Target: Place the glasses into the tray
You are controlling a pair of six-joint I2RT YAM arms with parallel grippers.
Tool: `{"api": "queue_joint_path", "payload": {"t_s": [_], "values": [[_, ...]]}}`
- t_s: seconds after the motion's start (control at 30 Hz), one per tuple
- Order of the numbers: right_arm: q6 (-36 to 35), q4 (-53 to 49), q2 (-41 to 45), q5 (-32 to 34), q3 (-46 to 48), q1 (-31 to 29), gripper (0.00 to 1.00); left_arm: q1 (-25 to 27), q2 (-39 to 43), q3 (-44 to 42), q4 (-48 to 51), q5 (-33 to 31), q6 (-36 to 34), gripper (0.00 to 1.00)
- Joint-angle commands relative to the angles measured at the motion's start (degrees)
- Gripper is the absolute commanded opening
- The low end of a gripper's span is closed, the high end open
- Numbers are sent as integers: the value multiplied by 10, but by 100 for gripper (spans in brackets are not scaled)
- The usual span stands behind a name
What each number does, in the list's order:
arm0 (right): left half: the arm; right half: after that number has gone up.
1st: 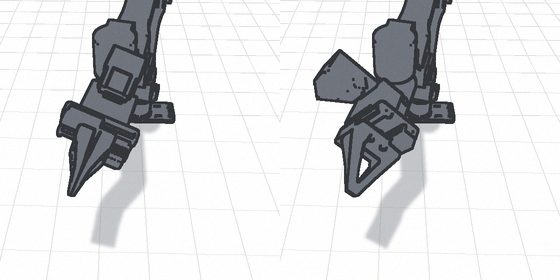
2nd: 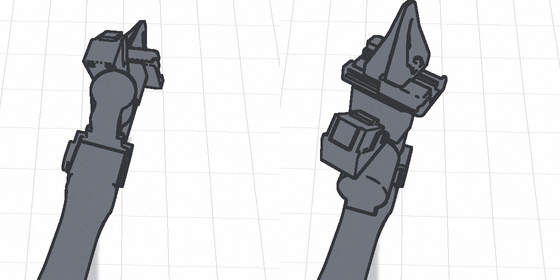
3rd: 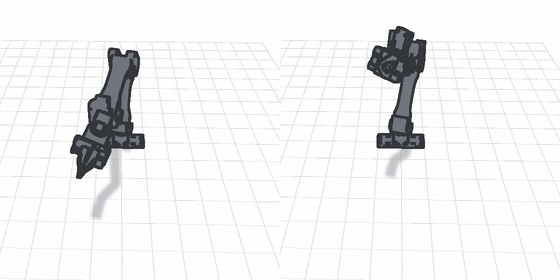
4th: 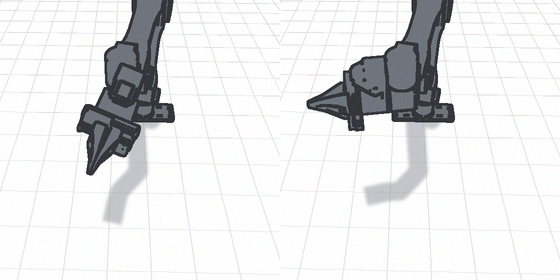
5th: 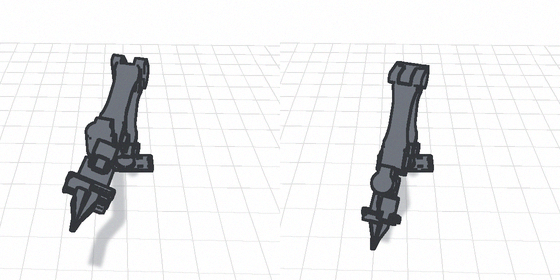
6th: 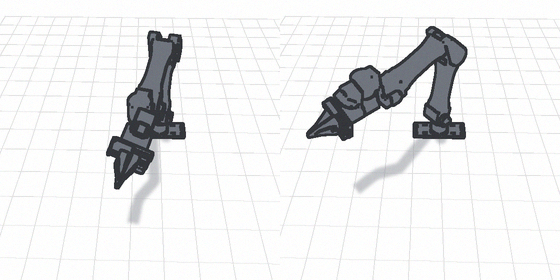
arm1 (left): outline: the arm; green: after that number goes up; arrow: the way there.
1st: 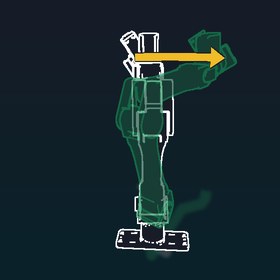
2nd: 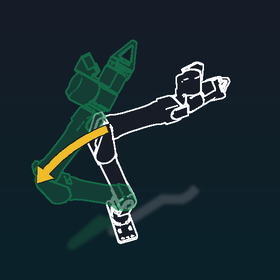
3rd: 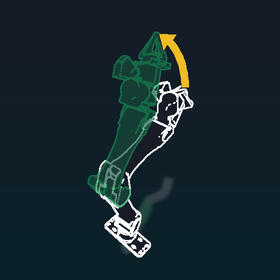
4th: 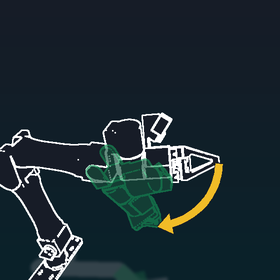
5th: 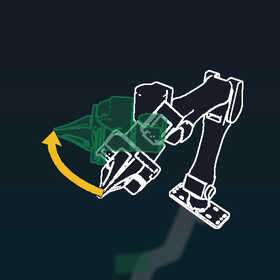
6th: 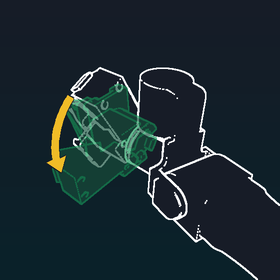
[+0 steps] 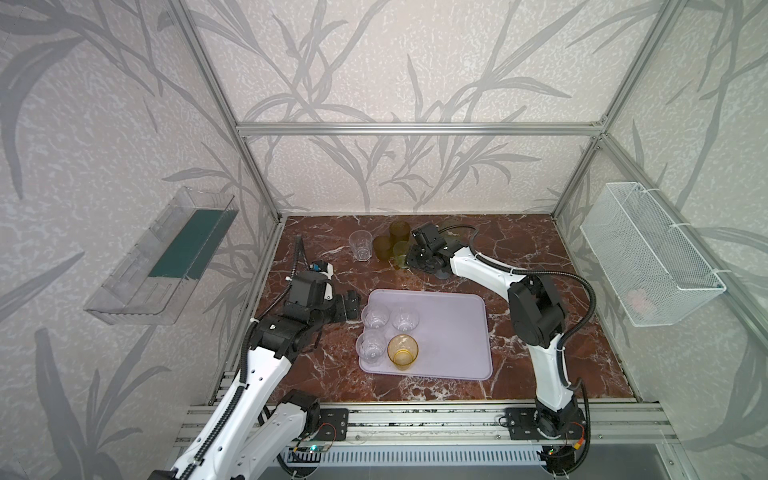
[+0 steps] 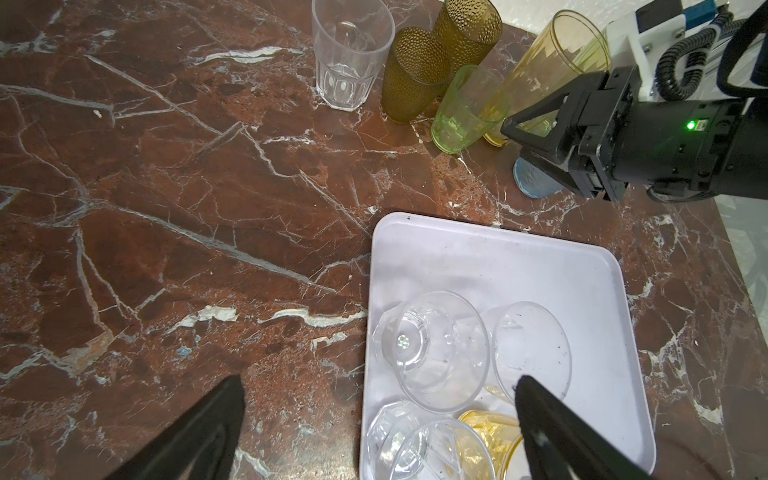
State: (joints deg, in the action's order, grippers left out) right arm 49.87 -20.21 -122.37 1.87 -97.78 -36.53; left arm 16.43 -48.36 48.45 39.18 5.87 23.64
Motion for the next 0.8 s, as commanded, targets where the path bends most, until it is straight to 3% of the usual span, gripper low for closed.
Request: {"api": "queue_joint_path", "payload": {"t_s": [0.0,0.77], "values": [[1,25,-10,-9,-17,5,47,-3,-1,-11,-11,10,3,99],[7,55,-59,-29,-55,7,45,-3,5,-20,-9,17,-1,99]]}}
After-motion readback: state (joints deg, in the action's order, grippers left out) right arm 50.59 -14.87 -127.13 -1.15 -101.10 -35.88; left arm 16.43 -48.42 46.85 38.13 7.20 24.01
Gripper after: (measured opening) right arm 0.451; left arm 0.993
